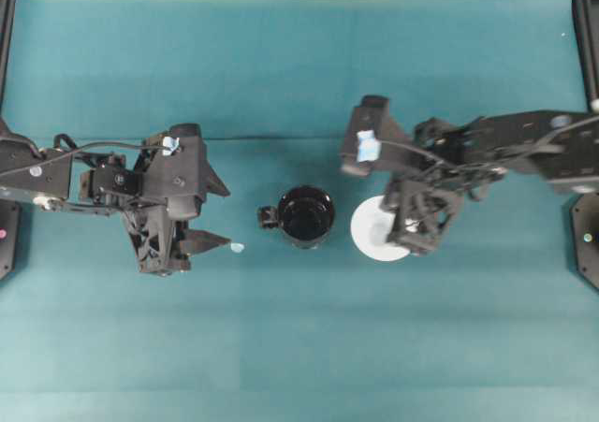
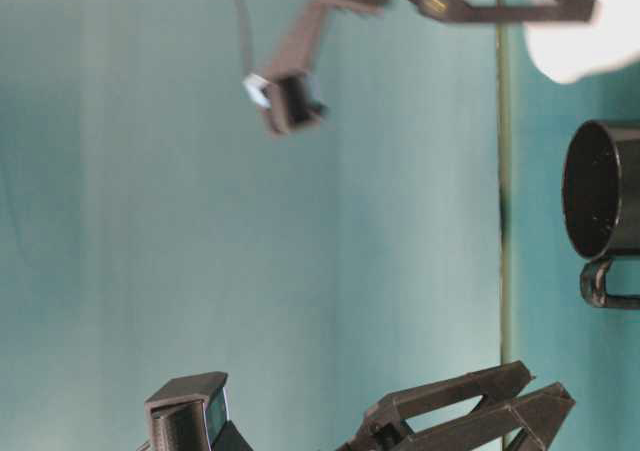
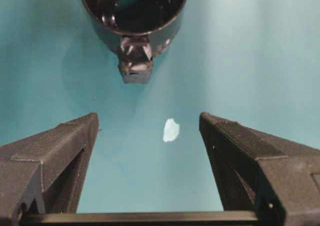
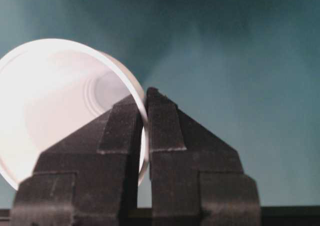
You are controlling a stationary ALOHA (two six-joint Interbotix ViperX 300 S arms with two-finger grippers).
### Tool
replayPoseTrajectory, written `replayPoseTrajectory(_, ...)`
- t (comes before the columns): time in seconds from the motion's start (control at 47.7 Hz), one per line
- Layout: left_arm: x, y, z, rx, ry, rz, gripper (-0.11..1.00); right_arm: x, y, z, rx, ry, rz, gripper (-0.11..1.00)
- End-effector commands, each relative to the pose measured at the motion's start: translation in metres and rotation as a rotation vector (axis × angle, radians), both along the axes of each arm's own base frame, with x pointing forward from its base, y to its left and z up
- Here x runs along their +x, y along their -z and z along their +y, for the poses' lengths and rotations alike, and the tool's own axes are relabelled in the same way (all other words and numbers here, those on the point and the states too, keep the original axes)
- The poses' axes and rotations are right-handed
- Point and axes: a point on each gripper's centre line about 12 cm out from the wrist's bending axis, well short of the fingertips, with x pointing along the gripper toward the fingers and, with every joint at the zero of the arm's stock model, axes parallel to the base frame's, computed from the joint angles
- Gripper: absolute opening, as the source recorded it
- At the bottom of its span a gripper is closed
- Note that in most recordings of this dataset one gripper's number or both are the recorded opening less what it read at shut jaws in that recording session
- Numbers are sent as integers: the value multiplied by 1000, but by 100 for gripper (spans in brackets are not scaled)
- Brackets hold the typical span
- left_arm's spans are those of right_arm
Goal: Put a paper cup into the cup holder on your left arm.
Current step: 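Lift the paper cup with the right gripper and carry it over the mug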
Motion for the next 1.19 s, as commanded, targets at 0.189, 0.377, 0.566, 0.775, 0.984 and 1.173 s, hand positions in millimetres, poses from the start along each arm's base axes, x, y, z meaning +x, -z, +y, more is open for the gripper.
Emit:
replayPoseTrajectory(0.189, 4, -6, -1, 3, 7, -23, 86, 4, -70, -5, 36, 57, -137, -1)
replayPoseTrajectory(0.377, 4, -6, -2, 3, 8, -26, 86, 24, -84, -7, 36, 58, -171, -1)
replayPoseTrajectory(0.566, 5, -7, -3, 2, 10, -28, 86, 49, -93, -11, 29, 52, -195, -1)
replayPoseTrajectory(0.775, 4, -6, -3, 3, 13, -24, 86, 71, -85, -15, 23, 49, -183, -1)
replayPoseTrajectory(0.984, 6, -5, -3, 3, 13, -20, 86, 82, -58, -17, 34, 57, -121, -1)
replayPoseTrajectory(1.173, 11, -3, -5, 3, 17, -17, 86, 90, -40, -20, 30, 61, -119, -1)
